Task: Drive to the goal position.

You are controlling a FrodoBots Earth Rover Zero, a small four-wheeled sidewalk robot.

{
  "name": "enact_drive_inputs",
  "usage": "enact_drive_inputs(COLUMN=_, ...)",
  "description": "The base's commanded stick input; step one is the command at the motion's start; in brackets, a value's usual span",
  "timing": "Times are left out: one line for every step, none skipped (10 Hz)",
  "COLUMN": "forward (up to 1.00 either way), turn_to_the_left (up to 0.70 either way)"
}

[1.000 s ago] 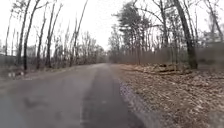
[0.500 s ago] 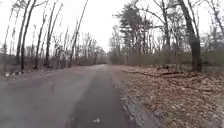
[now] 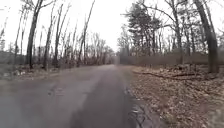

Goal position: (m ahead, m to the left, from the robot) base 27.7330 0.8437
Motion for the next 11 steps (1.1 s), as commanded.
enact_drive_inputs(forward=1.00, turn_to_the_left=0.12)
enact_drive_inputs(forward=1.00, turn_to_the_left=0.19)
enact_drive_inputs(forward=1.00, turn_to_the_left=0.32)
enact_drive_inputs(forward=1.00, turn_to_the_left=0.20)
enact_drive_inputs(forward=1.00, turn_to_the_left=0.08)
enact_drive_inputs(forward=1.00, turn_to_the_left=0.00)
enact_drive_inputs(forward=1.00, turn_to_the_left=0.00)
enact_drive_inputs(forward=1.00, turn_to_the_left=0.00)
enact_drive_inputs(forward=1.00, turn_to_the_left=0.00)
enact_drive_inputs(forward=1.00, turn_to_the_left=0.00)
enact_drive_inputs(forward=1.00, turn_to_the_left=0.00)
